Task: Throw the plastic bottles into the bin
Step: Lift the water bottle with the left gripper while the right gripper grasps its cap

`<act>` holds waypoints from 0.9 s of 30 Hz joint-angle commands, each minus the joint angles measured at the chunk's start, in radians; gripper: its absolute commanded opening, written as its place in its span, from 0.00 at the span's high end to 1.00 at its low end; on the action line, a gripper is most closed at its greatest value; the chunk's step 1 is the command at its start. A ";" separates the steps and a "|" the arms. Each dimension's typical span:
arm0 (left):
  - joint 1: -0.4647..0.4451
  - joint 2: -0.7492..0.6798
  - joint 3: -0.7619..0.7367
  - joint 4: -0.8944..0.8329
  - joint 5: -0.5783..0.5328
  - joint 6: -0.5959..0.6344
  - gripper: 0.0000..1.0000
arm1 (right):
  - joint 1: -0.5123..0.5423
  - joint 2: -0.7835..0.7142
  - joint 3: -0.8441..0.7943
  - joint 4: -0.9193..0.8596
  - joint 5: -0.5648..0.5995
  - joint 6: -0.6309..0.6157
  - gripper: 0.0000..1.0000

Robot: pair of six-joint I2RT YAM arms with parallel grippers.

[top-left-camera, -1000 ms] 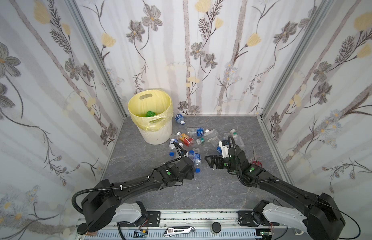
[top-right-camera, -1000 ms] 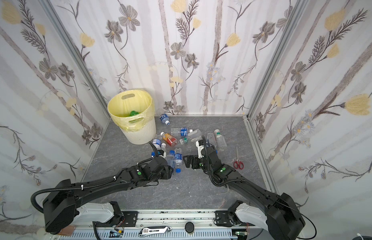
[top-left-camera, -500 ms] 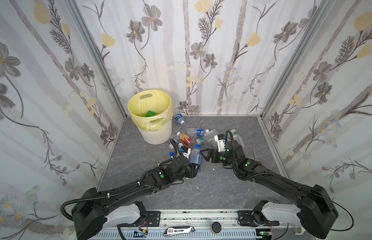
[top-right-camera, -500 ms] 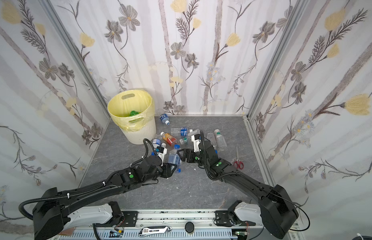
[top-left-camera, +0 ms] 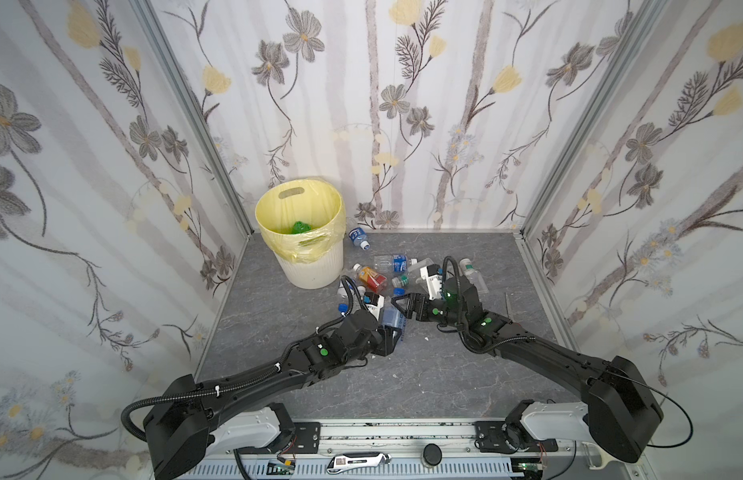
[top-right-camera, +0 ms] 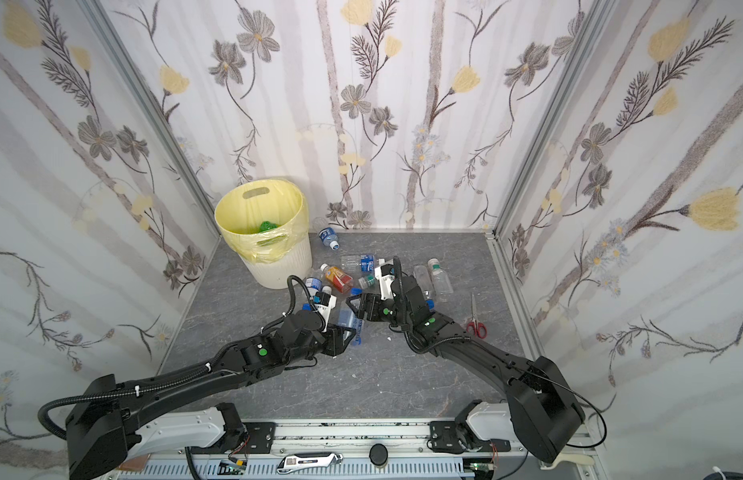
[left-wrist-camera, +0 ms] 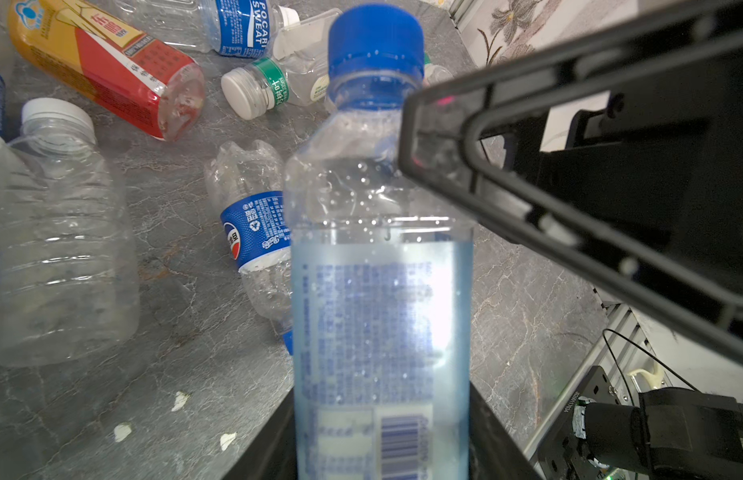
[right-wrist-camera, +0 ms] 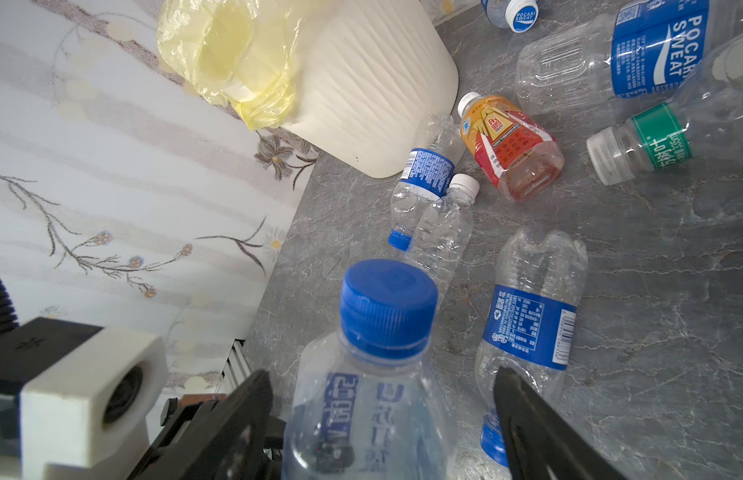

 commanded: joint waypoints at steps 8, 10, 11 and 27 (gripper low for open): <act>0.000 -0.006 -0.007 0.049 0.007 0.008 0.47 | -0.018 0.066 0.087 0.047 -0.003 -0.008 0.25; 0.000 -0.014 -0.011 0.052 0.005 0.006 0.47 | -0.020 0.082 0.104 0.046 -0.008 -0.012 0.28; 0.000 -0.018 -0.014 0.052 0.003 0.007 0.47 | -0.021 0.089 0.111 0.047 -0.011 -0.013 0.31; 0.000 -0.017 -0.024 0.055 -0.008 -0.002 0.43 | -0.027 0.141 0.131 0.064 -0.025 -0.016 0.76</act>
